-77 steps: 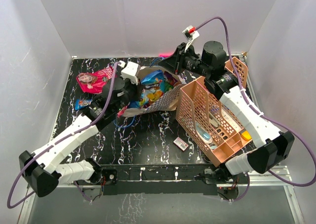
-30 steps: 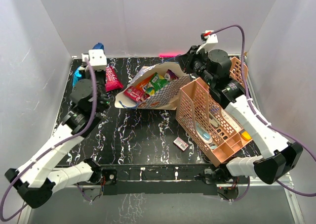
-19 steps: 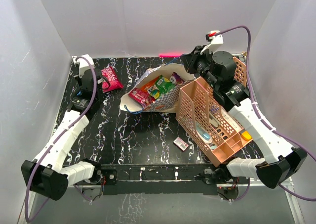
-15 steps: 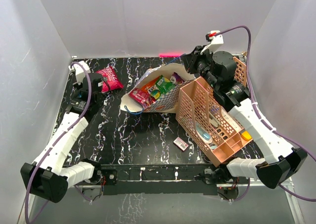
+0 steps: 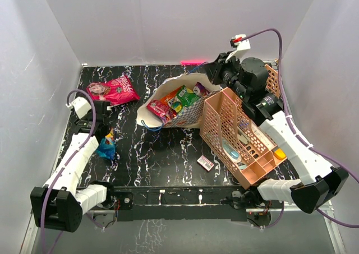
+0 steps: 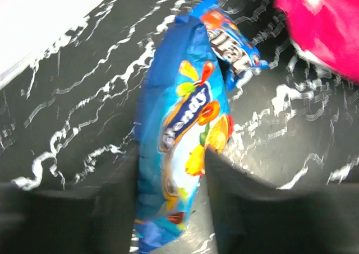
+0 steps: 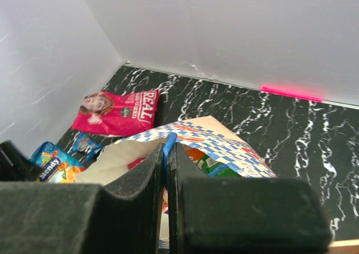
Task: Take the snacks out of the paper bag
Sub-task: Place the snack at the center of the board.
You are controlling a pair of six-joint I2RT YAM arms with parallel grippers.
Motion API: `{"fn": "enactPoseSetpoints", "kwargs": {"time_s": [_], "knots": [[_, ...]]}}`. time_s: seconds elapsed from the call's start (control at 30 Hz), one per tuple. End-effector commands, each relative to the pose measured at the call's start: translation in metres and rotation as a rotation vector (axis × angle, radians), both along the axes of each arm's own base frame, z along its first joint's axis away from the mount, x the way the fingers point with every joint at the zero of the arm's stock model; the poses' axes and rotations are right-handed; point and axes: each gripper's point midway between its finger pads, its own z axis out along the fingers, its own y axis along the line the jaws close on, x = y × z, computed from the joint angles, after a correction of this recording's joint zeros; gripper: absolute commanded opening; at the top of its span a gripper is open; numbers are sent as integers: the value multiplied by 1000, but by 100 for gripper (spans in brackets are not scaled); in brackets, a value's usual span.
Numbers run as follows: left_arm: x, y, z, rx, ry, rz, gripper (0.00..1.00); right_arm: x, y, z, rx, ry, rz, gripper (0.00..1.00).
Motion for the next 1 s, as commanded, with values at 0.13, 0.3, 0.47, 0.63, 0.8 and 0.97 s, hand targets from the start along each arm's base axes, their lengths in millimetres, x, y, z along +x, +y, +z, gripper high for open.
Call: {"fn": "enactPoseSetpoints", "kwargs": {"time_s": [0.13,0.3,0.47,0.63,0.8,0.97], "knots": [[11,12,43,-16,-95,92,98,-71,74,35,52,-179,616,8],[57,-52,114,-200,-237,-288,98,-99,100,7,137,-58,883,8],[64,-136,164,-408,-363,-746,99,-83,99,5,171,-23,793,8],[49,-193,187,-523,-476,-1102,98,-58,92,8,166,2,650,8],[15,-249,209,-671,-561,-1446,93,-50,90,4,152,18,613,8],[4,-303,176,-686,-490,-1419,85,-48,89,5,162,19,593,8]]}}
